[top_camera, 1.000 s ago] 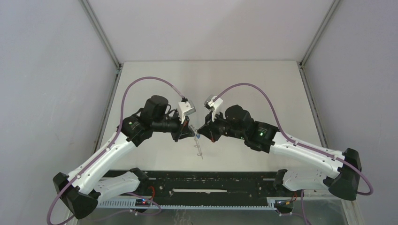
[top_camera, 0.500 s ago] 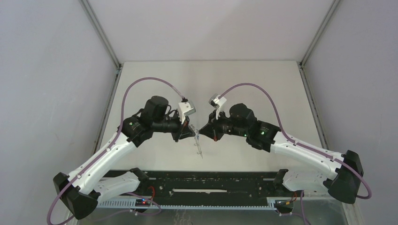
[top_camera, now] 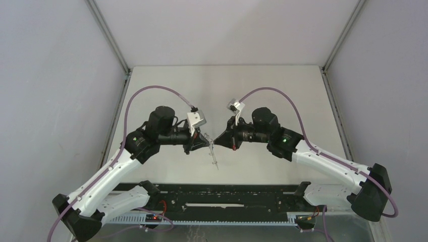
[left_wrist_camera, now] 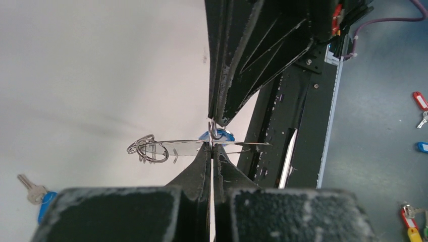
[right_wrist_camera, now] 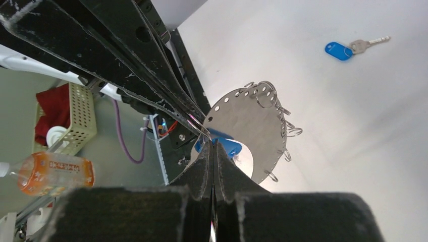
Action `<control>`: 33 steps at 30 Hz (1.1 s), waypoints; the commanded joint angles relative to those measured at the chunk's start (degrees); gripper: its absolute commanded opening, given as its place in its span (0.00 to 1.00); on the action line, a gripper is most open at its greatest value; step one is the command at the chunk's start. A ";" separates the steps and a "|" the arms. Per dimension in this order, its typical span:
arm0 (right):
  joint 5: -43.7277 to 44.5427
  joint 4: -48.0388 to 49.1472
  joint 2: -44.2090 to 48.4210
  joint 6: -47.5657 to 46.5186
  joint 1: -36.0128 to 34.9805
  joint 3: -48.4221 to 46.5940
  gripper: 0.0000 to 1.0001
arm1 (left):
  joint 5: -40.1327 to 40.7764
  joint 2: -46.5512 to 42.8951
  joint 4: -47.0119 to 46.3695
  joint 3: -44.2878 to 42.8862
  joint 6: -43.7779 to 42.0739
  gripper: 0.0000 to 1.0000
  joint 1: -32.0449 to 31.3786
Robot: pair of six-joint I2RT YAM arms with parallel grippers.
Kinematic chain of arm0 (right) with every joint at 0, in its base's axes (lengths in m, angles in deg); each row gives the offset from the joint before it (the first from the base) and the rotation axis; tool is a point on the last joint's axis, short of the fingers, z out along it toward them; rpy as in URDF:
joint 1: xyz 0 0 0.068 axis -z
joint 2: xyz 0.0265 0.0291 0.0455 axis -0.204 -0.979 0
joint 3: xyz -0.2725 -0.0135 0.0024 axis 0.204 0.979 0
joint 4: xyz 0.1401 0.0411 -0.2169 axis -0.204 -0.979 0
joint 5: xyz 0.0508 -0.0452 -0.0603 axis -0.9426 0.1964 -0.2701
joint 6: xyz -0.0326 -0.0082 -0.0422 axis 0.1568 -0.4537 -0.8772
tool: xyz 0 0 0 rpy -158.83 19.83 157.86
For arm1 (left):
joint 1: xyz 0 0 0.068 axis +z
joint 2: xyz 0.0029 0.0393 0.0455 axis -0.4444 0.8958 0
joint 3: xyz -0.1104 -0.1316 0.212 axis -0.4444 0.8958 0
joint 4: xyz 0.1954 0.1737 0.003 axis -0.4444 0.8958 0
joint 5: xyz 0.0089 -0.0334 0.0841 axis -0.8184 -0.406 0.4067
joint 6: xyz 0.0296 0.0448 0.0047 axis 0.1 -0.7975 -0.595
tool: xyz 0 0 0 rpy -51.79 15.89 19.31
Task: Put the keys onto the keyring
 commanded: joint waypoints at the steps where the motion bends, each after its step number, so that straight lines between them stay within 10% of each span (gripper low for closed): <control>1: -3.94 1.64 1.93 1.09 1.85 0.99 0.00 | -2.72 -2.94 -6.32 0.49 -1.47 0.00 -0.29; 11: -8.07 0.51 5.11 0.19 3.74 0.94 0.13 | -4.04 -3.85 -9.48 0.46 -1.29 0.00 -0.29; 24: -12.55 -2.83 9.19 -5.60 7.13 -3.71 0.64 | -9.56 -4.46 -14.21 0.26 -0.24 0.00 -0.26; 33: -23.52 2.49 9.55 -12.93 7.22 -6.14 0.65 | -17.57 -4.82 -17.06 0.72 0.97 0.00 -0.27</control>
